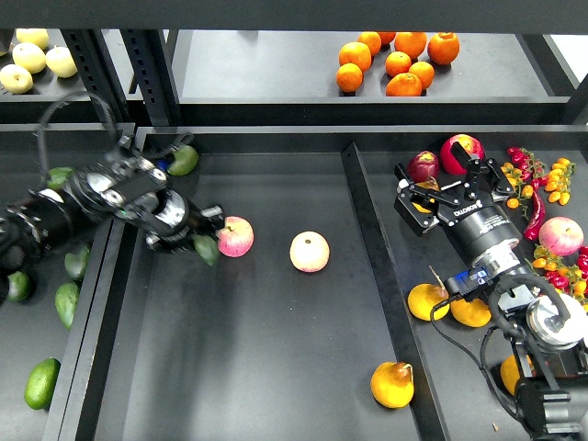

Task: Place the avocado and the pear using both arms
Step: 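Lift the avocado with the left gripper toward the avocado bin, then open the left gripper to drop the avocado among the avocados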

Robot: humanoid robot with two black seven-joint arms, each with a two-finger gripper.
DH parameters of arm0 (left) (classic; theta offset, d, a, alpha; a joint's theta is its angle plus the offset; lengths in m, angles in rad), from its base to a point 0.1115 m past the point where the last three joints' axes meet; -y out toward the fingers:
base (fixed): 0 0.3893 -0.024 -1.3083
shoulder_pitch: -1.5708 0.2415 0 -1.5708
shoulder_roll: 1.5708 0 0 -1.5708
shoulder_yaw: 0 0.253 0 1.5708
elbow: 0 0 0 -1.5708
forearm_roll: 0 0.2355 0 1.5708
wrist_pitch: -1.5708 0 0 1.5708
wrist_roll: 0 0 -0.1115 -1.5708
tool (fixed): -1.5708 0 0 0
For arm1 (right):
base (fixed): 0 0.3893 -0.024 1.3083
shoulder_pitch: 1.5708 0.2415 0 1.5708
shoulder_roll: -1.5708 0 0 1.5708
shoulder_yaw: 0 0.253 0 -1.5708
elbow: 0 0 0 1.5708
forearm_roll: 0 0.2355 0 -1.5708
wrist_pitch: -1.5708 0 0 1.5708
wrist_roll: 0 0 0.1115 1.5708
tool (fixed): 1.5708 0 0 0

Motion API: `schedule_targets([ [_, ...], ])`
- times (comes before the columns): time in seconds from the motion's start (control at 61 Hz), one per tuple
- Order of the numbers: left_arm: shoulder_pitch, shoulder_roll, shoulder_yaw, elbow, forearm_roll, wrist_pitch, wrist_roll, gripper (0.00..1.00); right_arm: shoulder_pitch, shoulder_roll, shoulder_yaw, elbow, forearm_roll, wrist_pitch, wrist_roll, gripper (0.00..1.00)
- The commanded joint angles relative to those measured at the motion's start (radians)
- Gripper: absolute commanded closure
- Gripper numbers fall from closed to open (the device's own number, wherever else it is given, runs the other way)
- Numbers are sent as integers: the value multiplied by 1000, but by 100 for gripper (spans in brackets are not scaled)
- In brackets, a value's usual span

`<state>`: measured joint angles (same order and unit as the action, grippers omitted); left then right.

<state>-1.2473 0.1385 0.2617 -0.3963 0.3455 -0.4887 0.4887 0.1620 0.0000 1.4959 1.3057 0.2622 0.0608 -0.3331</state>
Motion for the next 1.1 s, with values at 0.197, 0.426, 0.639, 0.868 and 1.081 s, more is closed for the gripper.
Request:
schedule_targets([
  [0.197,-9,167,-38,1,0,0,0,93,-10,0,0,0,0,7,-1,0],
  [0.426,3,280,-39,8,0,0,0,93,-12,0,-2,0,0,7,0,0],
  [0.639,40,358,-39,5,0,0,0,92,-12,0,-5,0,0,7,0,0],
  [0.868,108,385,-93,7,1,0,0,92,-12,0,-5,0,0,10,-1,0],
  [1.081,175,414,-139,4,1,0,0,91,-13,0,-5,0,0,11,-1,0],
])
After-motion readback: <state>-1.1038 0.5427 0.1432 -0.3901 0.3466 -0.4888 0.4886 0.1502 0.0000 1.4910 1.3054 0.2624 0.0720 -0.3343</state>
